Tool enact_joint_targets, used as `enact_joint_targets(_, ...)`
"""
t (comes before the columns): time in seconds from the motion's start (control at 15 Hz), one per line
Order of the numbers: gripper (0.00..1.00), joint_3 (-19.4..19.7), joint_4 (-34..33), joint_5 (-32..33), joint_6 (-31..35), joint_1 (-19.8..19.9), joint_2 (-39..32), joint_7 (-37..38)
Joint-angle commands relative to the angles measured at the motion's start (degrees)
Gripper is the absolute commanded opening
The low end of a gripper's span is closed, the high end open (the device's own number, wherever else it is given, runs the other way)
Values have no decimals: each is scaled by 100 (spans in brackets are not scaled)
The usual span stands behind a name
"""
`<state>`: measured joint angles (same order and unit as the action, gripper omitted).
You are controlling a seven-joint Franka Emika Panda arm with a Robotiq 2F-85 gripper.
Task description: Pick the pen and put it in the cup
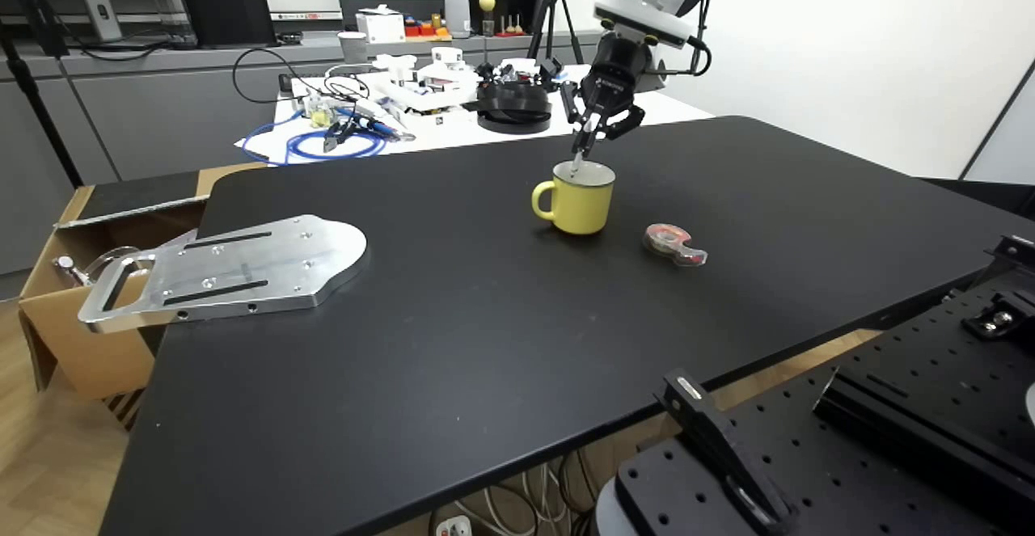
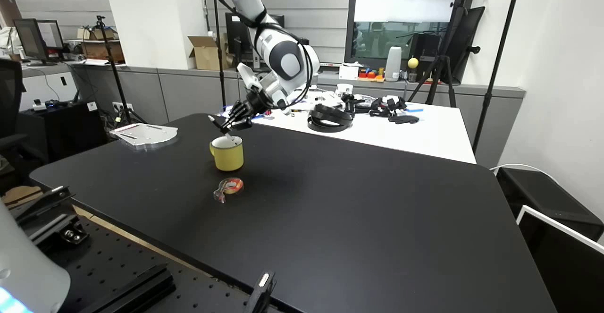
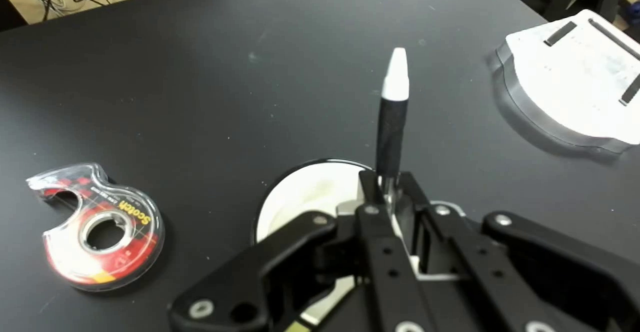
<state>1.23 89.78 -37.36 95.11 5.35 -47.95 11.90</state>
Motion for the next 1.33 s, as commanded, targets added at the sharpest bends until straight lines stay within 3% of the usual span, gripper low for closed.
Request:
enact_joint_targets(0.0,44,-23,-93,55,118,-81,22,95)
enact_joint_targets(0.53,98,-255,-337,118,31,-309,366,10)
enact_joint_targets(1.0,100,-529,-425,288,-181,-599,1044,-340)
enact_joint_targets(1.27,100,-542,-450,237,-98,-637,1003,-294)
